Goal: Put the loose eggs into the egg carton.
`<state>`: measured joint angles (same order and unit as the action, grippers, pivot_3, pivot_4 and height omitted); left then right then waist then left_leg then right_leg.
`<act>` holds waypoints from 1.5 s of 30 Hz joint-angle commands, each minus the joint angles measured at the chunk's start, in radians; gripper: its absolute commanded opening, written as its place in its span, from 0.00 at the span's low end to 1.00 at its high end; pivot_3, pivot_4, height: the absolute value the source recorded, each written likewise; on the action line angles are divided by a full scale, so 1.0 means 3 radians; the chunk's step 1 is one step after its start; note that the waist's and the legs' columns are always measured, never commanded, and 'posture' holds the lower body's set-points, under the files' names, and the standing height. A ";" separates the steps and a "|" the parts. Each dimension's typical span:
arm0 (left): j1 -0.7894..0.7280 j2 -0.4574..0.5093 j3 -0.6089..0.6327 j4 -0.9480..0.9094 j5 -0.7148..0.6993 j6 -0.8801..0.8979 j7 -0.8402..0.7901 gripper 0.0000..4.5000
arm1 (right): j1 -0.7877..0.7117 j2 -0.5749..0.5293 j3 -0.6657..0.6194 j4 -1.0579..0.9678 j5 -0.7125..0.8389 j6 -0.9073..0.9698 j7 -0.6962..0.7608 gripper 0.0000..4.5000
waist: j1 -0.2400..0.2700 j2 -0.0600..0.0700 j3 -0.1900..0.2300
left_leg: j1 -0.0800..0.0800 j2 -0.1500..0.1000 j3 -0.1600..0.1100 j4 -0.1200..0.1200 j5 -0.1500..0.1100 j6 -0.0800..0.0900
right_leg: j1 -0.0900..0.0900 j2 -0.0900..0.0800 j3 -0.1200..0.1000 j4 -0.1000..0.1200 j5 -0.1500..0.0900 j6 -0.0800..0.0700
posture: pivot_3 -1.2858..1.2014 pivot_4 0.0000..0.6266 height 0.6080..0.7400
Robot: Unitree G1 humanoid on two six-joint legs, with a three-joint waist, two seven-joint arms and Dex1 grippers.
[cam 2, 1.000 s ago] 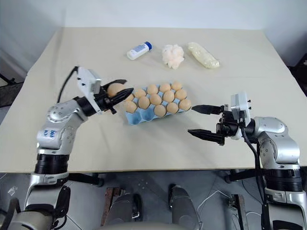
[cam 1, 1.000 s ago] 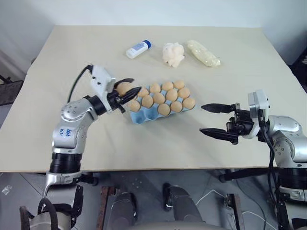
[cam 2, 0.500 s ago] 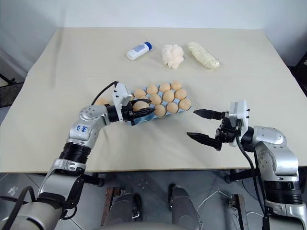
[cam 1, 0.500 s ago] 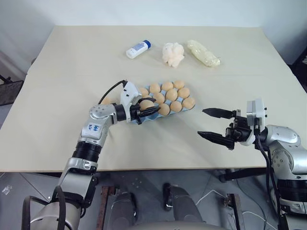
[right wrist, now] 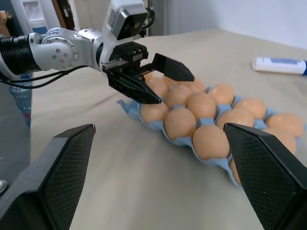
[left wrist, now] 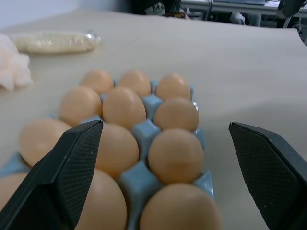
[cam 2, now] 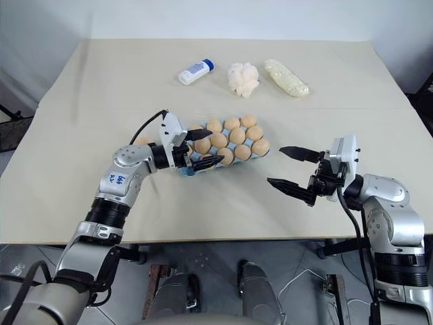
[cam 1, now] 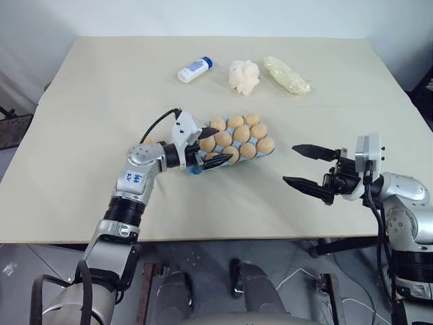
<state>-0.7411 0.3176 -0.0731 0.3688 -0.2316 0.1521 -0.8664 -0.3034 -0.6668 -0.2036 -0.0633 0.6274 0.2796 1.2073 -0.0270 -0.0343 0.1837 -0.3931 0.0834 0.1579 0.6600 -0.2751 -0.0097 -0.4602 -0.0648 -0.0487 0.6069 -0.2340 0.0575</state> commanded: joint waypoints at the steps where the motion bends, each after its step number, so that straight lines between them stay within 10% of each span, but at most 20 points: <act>1: -0.0013 0.0154 0.0344 -0.0381 -0.0110 0.0150 0.0285 1.00 | -0.0138 0.0029 -0.0032 0.0119 0.0045 -0.0144 0.0119 1.00 | -0.0003 0.0000 0.0000 | 0.0000 0.0000 -0.0001 0.0000 0.0000 0.0000 | 0.0000 0.0001 0.0000 0.0001 0.0000 0.0000 | 0.52 0.24 1.00; 26: 0.2177 0.0311 0.1671 -0.2563 -0.0460 0.1667 0.1899 1.00 | -0.0744 0.0109 0.0309 0.0840 -0.0149 -0.0176 0.0540 1.00 | -0.0007 0.0004 0.0002 | 0.0011 0.0001 -0.0020 0.0003 -0.0007 -0.0018 | 0.0000 -0.0002 0.0013 0.0009 0.0000 -0.0008 | 0.52 0.24 1.00; 45: 0.0481 0.0380 0.0844 0.0090 0.0049 0.0573 0.1467 1.00 | -0.0661 0.0033 0.0246 0.0695 -0.0138 -0.0063 0.0474 1.00 | -0.0006 0.0004 0.0002 | 0.0006 0.0004 -0.0002 0.0001 -0.0001 -0.0009 | -0.0006 0.0007 0.0005 0.0011 0.0001 -0.0009 | 0.52 0.24 1.00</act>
<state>-0.5727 0.4291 0.1898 0.3626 -0.2317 0.3584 -0.4121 -0.5056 -0.6370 -0.0950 0.1872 0.5702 0.2592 1.3553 -0.0288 -0.0331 0.1844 -0.3914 0.0849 0.1578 0.6599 -0.2754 -0.0126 -0.4619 -0.0627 -0.0478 0.6103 -0.2338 0.0547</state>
